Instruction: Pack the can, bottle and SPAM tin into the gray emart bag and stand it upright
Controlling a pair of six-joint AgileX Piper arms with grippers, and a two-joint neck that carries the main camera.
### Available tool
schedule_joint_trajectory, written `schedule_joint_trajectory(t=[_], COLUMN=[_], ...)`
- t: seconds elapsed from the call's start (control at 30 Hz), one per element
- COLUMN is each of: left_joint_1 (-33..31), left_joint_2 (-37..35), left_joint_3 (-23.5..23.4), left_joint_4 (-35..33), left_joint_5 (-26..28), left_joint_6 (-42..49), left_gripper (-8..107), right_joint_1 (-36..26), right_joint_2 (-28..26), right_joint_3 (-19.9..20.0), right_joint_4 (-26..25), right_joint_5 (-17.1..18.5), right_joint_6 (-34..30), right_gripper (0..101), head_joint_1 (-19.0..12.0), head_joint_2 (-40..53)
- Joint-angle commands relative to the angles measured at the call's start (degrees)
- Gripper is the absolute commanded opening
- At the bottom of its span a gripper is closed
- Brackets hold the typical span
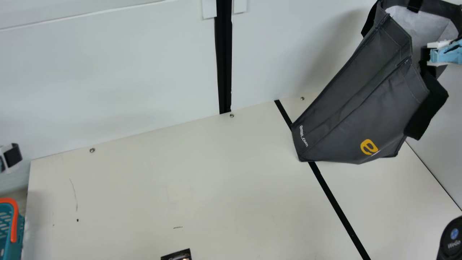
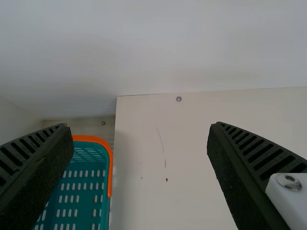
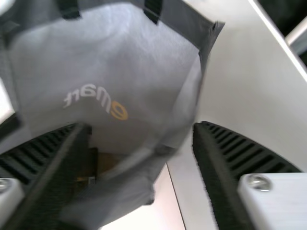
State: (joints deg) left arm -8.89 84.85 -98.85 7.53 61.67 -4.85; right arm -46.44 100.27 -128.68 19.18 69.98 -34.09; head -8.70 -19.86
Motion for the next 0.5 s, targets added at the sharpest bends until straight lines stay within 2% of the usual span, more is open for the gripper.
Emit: schedule_joint_trajectory(t=[0.0, 0.47], left_joint_1=[0.0, 0.0], left_joint_2=[0.0, 0.0], left_joint_3=[0.0, 0.0], left_joint_4=[0.0, 0.0], left_joint_5=[0.0, 0.0], left_joint_6=[0.0, 0.0], left_gripper=[90, 90], right_joint_1=[0.17, 1.87], right_joint_2=[-0.15, -1.73], right_joint_3=[-0.6, -5.57], right_joint_4=[0.91, 7.6], right_joint_5=[-0.08, -0.08], right_joint_6=[-0.39, -3.58], right_gripper=[94, 95], head_joint_1=[-1.3, -1.3], head_joint_2=[-0.14, -0.14])
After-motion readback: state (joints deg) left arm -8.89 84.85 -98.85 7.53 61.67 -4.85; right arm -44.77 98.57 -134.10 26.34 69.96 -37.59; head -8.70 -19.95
